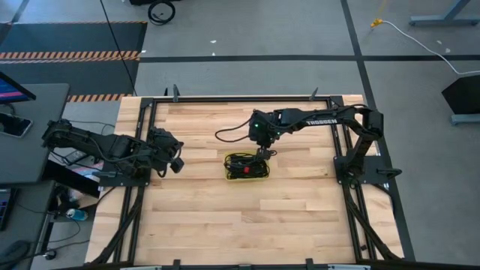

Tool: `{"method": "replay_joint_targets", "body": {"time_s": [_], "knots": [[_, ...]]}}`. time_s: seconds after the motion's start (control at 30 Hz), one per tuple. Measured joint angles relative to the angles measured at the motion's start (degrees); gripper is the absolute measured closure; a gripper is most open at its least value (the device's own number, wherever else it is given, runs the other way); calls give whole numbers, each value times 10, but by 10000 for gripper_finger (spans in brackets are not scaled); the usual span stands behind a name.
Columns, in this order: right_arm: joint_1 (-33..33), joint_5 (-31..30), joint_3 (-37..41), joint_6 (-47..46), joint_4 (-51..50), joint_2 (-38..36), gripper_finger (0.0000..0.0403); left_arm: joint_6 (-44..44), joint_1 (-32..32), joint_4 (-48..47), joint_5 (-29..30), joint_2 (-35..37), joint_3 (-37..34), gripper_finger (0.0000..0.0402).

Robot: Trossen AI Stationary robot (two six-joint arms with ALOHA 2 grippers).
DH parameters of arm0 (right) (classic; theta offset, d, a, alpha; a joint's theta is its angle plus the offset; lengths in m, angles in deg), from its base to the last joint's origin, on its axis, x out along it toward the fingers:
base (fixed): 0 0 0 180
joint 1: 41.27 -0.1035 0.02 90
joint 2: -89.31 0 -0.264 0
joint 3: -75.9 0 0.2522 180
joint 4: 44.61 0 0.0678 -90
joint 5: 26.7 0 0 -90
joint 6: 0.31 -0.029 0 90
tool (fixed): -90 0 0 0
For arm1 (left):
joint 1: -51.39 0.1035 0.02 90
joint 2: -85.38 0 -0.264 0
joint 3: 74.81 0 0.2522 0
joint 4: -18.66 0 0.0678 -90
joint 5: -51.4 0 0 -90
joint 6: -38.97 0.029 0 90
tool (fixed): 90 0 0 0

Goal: Pick and place USB-C Cables
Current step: Adjust the yellow bin

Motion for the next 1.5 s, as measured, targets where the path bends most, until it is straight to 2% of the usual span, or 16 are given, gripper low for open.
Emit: {"method": "replay_joint_targets", "body": {"time_s": [0.77,0.97,1.5], "knots": [[-22,-17,0,-14,9,0,403,1,0,-3,2,0,0,393],[-22,-49,0,-27,9,0,403,4,0,-3,2,0,0,393],[-22,-26,0,-28,5,0,403,6,0,-3,2,0,0,393]]}}
